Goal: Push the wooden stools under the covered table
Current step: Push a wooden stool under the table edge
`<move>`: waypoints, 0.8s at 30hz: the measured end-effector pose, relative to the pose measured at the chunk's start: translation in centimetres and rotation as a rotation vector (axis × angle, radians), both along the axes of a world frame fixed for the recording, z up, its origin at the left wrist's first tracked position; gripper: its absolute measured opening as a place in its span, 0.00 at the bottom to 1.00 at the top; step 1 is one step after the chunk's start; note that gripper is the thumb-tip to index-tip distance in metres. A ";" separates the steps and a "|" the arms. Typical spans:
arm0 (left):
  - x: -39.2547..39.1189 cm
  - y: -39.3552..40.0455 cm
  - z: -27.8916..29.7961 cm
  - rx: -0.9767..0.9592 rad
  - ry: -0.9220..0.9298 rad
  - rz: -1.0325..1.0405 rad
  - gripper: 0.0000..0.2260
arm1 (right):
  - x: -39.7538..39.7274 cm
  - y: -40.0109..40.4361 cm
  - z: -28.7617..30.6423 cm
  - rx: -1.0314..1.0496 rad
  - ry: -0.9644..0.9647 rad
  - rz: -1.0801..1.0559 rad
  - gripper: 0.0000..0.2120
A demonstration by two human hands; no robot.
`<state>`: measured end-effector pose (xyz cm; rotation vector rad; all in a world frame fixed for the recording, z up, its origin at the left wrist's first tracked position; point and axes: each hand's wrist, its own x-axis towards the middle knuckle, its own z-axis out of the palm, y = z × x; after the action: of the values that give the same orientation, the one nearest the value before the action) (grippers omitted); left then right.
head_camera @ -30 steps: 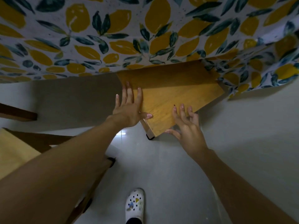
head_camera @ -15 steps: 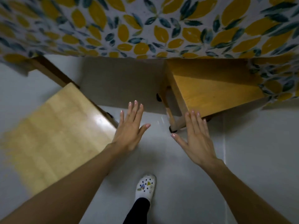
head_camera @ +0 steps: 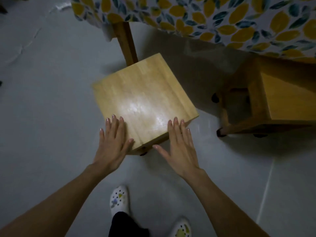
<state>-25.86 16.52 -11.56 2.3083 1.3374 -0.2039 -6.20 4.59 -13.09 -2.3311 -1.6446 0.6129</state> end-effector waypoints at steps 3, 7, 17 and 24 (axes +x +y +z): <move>-2.6 1.8 -0.9 -0.045 0.055 -0.059 0.38 | -2.9 1.8 -0.7 -0.009 -0.016 -0.015 0.44; -4.1 4.0 -1.5 -0.090 0.044 -0.189 0.40 | -5.5 3.4 -1.9 -0.086 -0.088 -0.090 0.46; -4.7 6.9 -2.6 -0.113 0.071 -0.374 0.39 | -5.9 6.1 -2.7 -0.161 -0.168 -0.200 0.48; -0.3 11.4 -3.0 -0.075 0.067 -0.410 0.40 | -1.6 11.1 -2.6 -0.197 -0.145 -0.222 0.49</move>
<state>-26.20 27.91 -14.55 2.5062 0.8534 -0.4562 -7.80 15.65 -15.74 -2.7110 -1.4072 0.5947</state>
